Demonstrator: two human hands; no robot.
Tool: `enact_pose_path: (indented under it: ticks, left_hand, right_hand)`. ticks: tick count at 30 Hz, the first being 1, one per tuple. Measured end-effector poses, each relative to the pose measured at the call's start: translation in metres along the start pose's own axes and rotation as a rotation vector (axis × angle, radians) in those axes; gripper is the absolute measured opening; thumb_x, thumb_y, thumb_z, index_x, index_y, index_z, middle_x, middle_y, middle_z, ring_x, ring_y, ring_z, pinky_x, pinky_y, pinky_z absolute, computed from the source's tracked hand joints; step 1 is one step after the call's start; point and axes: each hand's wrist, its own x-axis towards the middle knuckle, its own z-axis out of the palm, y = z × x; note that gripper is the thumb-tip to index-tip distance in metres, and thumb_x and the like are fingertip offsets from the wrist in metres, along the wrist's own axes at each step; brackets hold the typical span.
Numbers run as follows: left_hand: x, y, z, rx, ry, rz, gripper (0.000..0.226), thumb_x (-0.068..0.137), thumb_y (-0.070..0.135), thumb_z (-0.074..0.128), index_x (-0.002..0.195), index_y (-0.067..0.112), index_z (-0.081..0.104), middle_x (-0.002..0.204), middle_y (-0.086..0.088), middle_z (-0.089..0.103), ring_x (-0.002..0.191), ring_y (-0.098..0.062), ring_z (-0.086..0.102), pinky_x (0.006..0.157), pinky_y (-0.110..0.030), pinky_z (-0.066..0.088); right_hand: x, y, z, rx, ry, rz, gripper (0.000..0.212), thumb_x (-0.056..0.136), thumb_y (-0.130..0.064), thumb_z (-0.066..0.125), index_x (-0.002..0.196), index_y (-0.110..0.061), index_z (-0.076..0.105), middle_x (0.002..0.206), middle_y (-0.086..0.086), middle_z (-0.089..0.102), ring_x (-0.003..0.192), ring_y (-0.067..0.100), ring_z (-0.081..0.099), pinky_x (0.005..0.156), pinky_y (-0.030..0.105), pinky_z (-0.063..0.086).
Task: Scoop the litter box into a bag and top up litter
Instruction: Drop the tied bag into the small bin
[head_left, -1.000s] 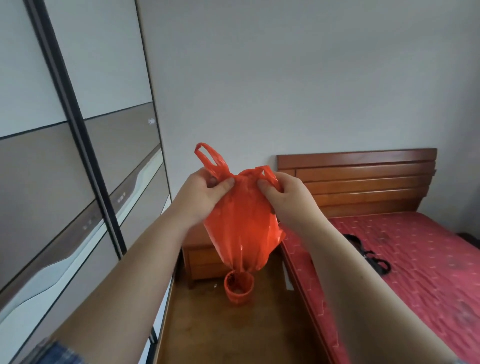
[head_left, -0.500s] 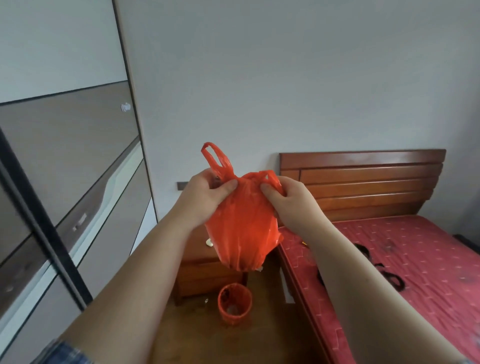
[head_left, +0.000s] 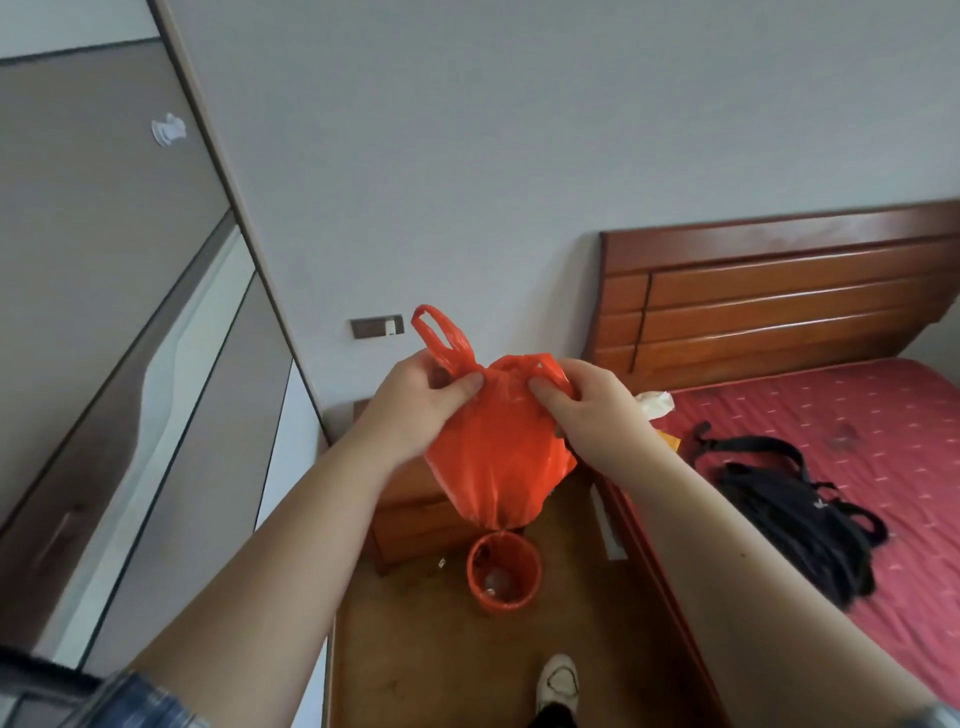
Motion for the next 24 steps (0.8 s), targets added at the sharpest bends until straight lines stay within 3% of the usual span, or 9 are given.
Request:
enact_pose_path:
  ticks: [5, 10, 18, 24]
  left_hand:
    - [0.068, -0.058, 0.029, 0.069, -0.043, -0.118, 0.006, 0.092, 0.03, 0.068, 0.098, 0.028, 0.066, 0.086, 0.018, 0.068, 0.085, -0.001, 0.065, 0.07, -0.012, 0.047]
    - [0.141, -0.129, 0.064, 0.15, -0.049, -0.286, 0.018, 0.088, 0.027, 0.071, 0.104, 0.019, 0.07, 0.095, 0.005, 0.073, 0.092, -0.015, 0.068, 0.085, -0.035, 0.053]
    - [0.214, -0.27, 0.14, 0.169, -0.13, -0.615, 0.024, 0.091, 0.026, 0.068, 0.112, 0.016, 0.068, 0.097, 0.003, 0.068, 0.092, -0.017, 0.064, 0.079, -0.026, 0.044]
    - [0.237, -0.401, 0.205, 0.141, -0.263, -0.814, 0.015, 0.092, 0.023, 0.064, 0.105, 0.017, 0.069, 0.094, 0.001, 0.067, 0.09, -0.02, 0.064, 0.075, -0.027, 0.044]
  right_hand:
    - [0.069, 0.066, 0.033, 0.0, -0.118, 0.074, 0.015, 0.097, -0.028, 0.058, 0.098, -0.02, 0.07, 0.077, 0.001, 0.07, 0.061, 0.014, 0.066, 0.06, 0.028, 0.052]
    - [0.146, 0.144, 0.067, -0.036, -0.267, 0.155, 0.014, 0.096, -0.03, 0.059, 0.083, -0.031, 0.063, 0.072, -0.008, 0.066, 0.069, 0.011, 0.065, 0.063, 0.03, 0.049]
    - [0.227, 0.284, 0.155, -0.054, -0.449, 0.374, 0.007, 0.094, -0.03, 0.058, 0.092, -0.032, 0.065, 0.085, -0.013, 0.066, 0.08, 0.007, 0.061, 0.066, 0.024, 0.04]
    - [0.233, 0.398, 0.24, -0.038, -0.499, 0.619, 0.013, 0.097, -0.025, 0.056, 0.102, -0.031, 0.066, 0.085, -0.012, 0.061, 0.075, 0.007, 0.056, 0.057, 0.015, 0.035]
